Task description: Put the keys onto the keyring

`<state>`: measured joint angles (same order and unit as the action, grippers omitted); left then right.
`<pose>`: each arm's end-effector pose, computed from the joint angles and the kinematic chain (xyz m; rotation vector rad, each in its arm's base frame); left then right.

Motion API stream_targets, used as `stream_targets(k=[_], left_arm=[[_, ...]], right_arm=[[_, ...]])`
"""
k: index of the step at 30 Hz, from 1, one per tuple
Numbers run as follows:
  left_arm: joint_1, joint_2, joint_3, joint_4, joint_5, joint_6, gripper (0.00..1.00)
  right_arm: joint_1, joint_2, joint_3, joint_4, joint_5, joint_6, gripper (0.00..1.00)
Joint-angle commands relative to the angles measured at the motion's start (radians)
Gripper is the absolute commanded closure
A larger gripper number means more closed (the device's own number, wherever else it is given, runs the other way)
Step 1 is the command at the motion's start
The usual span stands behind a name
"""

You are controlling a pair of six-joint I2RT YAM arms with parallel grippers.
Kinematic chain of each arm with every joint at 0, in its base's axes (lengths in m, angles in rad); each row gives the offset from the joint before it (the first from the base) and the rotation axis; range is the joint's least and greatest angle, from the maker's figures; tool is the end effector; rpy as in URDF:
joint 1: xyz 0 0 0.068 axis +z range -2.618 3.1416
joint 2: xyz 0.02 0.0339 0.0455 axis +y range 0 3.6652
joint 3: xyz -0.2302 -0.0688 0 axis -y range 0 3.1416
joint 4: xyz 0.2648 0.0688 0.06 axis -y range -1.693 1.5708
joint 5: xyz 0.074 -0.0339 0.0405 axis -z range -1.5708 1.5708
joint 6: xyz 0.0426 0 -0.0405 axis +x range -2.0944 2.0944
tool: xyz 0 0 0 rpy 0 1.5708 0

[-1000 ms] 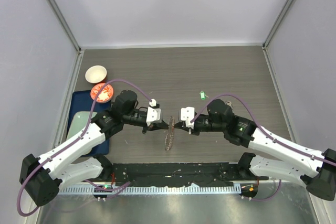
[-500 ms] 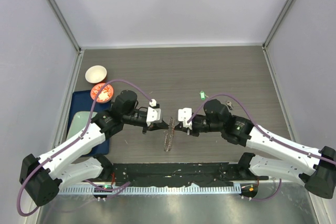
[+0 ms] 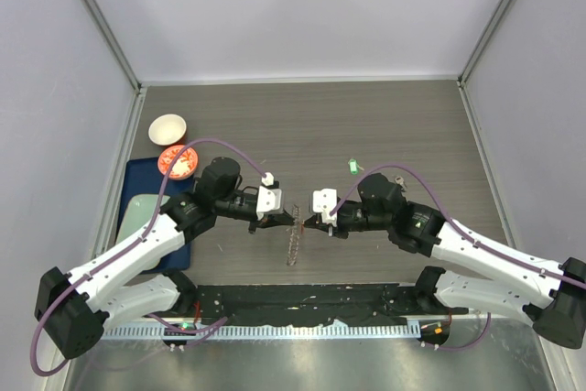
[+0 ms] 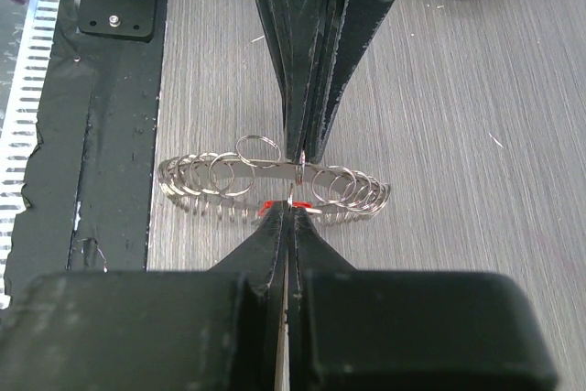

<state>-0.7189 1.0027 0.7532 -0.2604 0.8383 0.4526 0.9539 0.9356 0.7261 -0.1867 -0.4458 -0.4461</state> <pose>0.1726 -0.1931 0.2503 1.5278 1.3657 -1.0300 0.1346 0.2216 0.2590 -1.5066 1.3242 0.7668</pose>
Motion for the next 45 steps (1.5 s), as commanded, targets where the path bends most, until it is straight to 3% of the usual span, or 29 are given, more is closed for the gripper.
stream_targets(k=[1,45], left_arm=[[-0.004,-0.003,0.048,0.029,0.021,-0.002,1.00],[-0.007,0.005,0.048,0.047,0.048,-0.023,1.00]], right_arm=[[0.005,-0.011,0.024,0.053,-0.002,0.000,0.99],[0.005,-0.011,0.016,0.064,0.015,0.004,0.99]])
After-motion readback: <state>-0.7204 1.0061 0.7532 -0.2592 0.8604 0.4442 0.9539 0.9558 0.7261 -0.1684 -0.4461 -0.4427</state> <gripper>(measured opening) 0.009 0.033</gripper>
